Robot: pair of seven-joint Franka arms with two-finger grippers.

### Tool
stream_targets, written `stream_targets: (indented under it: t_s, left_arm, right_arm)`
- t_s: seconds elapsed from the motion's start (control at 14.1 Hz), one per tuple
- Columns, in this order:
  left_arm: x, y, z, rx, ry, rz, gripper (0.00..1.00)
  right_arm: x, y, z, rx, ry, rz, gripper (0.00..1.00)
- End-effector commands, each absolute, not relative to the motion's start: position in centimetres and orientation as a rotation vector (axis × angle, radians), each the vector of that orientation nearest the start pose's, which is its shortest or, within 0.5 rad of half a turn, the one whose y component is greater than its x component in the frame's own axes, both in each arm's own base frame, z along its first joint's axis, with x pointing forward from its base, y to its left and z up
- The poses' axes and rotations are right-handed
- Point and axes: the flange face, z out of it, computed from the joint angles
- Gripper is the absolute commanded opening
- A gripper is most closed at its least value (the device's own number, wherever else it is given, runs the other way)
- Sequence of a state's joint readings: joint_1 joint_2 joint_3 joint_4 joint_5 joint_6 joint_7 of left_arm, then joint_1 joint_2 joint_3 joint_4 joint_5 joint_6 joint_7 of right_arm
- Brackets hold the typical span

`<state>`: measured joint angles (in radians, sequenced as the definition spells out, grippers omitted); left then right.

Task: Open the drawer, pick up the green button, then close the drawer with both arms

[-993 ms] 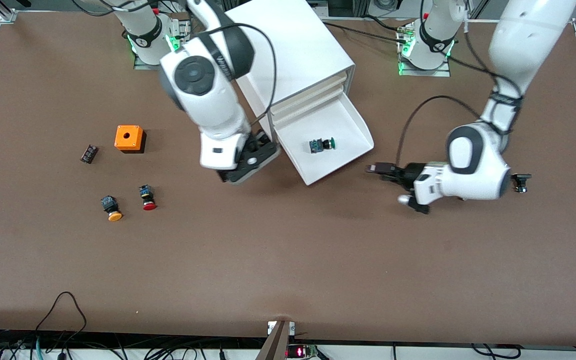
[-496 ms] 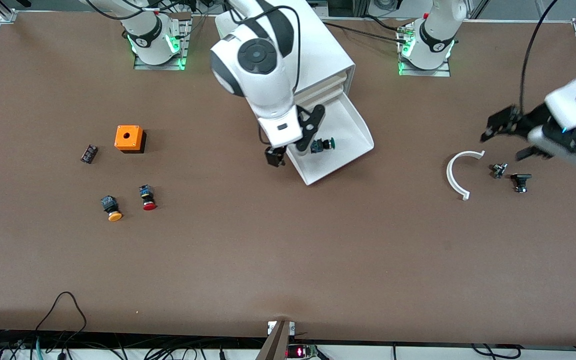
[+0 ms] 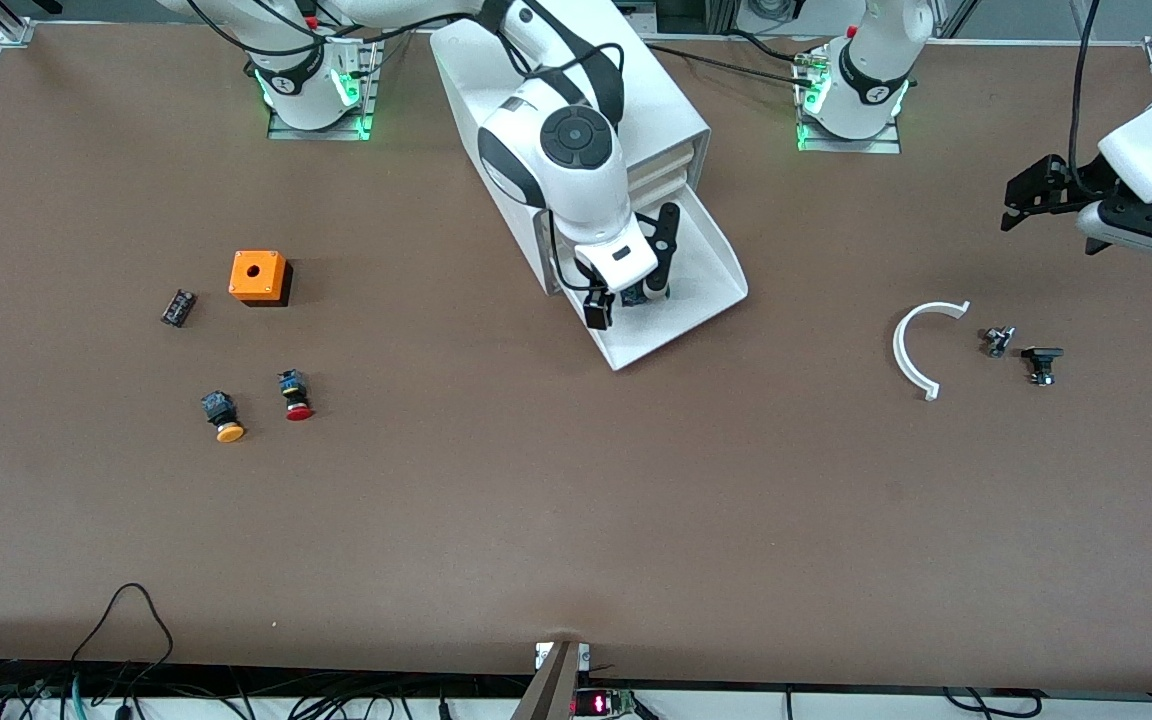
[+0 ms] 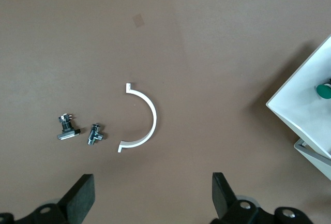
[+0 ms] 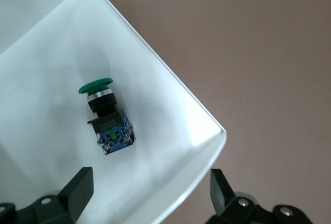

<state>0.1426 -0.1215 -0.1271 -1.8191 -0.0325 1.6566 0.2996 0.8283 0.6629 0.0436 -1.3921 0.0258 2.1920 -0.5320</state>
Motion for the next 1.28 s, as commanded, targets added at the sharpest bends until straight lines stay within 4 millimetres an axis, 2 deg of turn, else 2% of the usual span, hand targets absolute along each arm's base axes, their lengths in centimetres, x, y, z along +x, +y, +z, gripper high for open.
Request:
stream_targets:
  t_s: [0.0,0.14,0.5,0.78,1.21]
  left_arm:
    - [51.9,-1.0,58.5,-3.098,0.434,0.048,1.0]
    - [52.0,-0.8,58.4,-3.099,0.429,0.048,1.0]
    - [52.1,-0.5,58.3,-3.103,0.42,0.052,1.0]
    - [52.3,-0.5,58.5,-3.104,0.42,0.047,1.0]
    - [53.0,-0.4,58.2,-3.113,0.419,0.059,1.0]
  right_arm:
    - [47.1,58.1,31.2,-2.317,-2.02,-0.22,1.0]
    - [46.7,58.4,29.4,-2.291,-2.058,-0.19,1.0]
    - [45.9,59.1,27.6,-2.231,-2.131,-0.171,1.0]
    - [45.8,59.3,27.3,-2.181,-2.185,-0.175,1.0]
    - [44.7,60.3,25.5,-2.154,-2.218,-0.166,0.97]
